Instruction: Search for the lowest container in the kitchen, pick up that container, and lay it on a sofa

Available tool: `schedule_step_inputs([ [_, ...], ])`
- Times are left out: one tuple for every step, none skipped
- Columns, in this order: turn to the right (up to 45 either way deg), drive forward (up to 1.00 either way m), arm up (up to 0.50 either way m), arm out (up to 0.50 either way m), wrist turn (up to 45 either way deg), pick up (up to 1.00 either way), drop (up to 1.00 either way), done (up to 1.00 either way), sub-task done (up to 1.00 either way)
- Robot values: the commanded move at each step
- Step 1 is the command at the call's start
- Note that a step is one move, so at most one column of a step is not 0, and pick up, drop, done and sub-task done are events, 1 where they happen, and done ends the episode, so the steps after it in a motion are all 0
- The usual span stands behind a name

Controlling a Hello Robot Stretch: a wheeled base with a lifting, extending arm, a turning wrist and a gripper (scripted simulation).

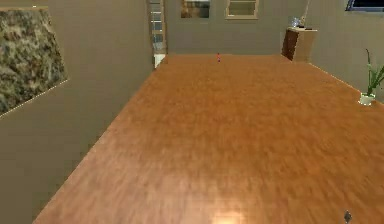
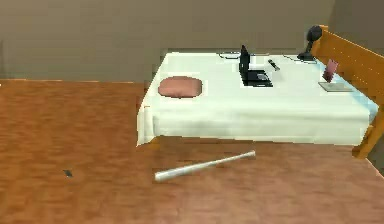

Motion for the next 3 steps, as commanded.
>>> schedule_step_inputs([
  [0.0, 1.00, 0.00, 0.00, 0.0, 0.00, 0.00, 0.00, 0.00],
  [-3.0, 0.00, 0.00, 0.00, 0.0, 0.00, 0.00, 0.00, 0.00],
  [0.0, 1.00, 0.00, 0.00, 0.0, 0.00, 0.00, 0.00, 0.00],
])
